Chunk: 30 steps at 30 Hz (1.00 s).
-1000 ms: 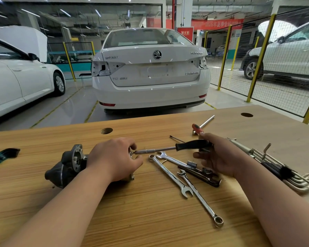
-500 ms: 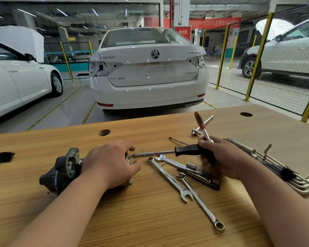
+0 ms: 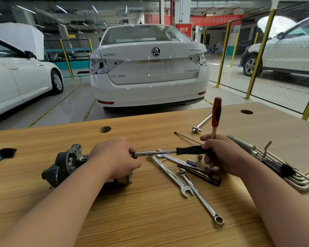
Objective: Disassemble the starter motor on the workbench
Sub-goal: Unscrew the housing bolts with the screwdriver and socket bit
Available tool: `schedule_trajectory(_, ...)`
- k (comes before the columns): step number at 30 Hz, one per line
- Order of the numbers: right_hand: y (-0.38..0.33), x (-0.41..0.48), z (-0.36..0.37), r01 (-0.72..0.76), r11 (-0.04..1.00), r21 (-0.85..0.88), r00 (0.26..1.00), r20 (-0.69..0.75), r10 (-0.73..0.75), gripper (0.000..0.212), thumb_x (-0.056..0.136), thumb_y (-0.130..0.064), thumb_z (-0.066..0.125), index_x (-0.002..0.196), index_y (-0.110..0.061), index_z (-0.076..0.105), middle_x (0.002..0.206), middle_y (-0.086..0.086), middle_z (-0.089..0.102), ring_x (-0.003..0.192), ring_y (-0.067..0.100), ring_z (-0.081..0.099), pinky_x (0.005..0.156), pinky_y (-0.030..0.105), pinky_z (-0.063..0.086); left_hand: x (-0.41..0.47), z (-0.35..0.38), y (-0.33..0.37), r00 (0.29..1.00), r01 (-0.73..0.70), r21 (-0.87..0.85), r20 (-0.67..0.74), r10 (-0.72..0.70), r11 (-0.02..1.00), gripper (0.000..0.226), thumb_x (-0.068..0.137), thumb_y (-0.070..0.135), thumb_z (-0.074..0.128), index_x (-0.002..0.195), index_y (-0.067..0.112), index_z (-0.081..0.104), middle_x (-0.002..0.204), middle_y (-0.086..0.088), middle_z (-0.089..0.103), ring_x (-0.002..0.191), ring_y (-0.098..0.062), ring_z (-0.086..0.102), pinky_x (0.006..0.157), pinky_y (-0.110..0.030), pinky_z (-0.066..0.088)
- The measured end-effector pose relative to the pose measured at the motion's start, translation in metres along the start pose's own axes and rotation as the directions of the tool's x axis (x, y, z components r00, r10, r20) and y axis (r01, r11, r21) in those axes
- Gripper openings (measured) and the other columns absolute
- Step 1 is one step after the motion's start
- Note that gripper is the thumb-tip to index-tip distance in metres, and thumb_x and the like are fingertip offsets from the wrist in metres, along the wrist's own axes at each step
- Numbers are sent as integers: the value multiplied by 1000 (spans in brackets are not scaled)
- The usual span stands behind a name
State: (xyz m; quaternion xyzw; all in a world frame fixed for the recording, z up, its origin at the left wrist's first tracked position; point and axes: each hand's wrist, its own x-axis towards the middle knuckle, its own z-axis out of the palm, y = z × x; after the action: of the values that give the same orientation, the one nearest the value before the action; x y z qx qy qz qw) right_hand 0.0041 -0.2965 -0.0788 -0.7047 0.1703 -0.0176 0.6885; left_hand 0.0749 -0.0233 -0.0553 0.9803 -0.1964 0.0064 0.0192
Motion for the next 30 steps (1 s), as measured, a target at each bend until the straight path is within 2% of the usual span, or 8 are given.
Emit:
schedule_trajectory(6,-3,0,-3,-73,997,11,997,-40,73,26,102,-28,45,112,-7,58,56,7,62,33,11,39,33,21,32,-4,4,0,996,-2,-16,-90,1,1000,33,74,60,49,95,43,66,87,15,45,83,-9,50,58,-26,36)
schedule_trajectory(9,-4,1,-1,-87,995,-48,996,-35,85,46,104,-41,36,108,-2,61,69,12,72,33,13,38,36,20,31,-5,5,0,993,-16,-20,-117,14,1000,32,76,60,49,95,42,68,86,15,45,81,-7,49,58,-26,35)
schedule_trajectory(12,-2,5,-1,-108,993,-53,992,-72,104,44,102,-45,37,104,-10,64,68,13,68,36,15,38,40,24,32,-5,5,0,992,-24,-25,-128,21,999,33,77,61,48,97,43,67,87,15,45,81,-7,48,58,-27,34)
schedule_trajectory(15,1,7,-3,-82,994,-66,992,-102,75,29,102,-34,45,105,-14,66,54,5,52,36,12,40,38,24,34,-6,5,0,991,-21,-31,-129,17,999,36,75,63,48,100,43,66,87,16,45,83,-9,49,58,-27,34)
schedule_trajectory(18,2,8,-5,1,999,35,996,-86,2,20,101,-20,50,103,-15,70,84,10,56,41,11,47,38,23,39,-5,5,-1,991,-23,-38,-131,18,999,37,73,63,49,100,43,64,88,17,46,86,-10,50,61,-28,37)
schedule_trajectory(24,3,4,-12,46,989,141,999,7,-48,44,91,7,45,81,-17,80,106,19,61,71,24,60,51,27,51,1,1,0,999,-51,42,-12,52,998,41,76,62,48,112,44,59,96,17,43,97,-10,47,69,-31,39)
schedule_trajectory(28,6,4,-13,54,992,110,998,35,-58,51,90,14,41,84,-18,81,108,16,67,87,26,68,59,29,56,-2,2,-1,997,-29,-11,-69,28,1000,35,73,59,50,101,44,64,88,16,44,86,-10,50,62,-29,38)
schedule_trajectory(30,5,3,-14,36,988,151,999,24,-40,48,90,15,39,92,-14,77,110,15,71,84,24,71,57,29,56,-5,5,-1,994,-21,-8,-109,20,1000,34,73,58,47,98,44,66,86,15,44,85,-12,50,63,-29,36)
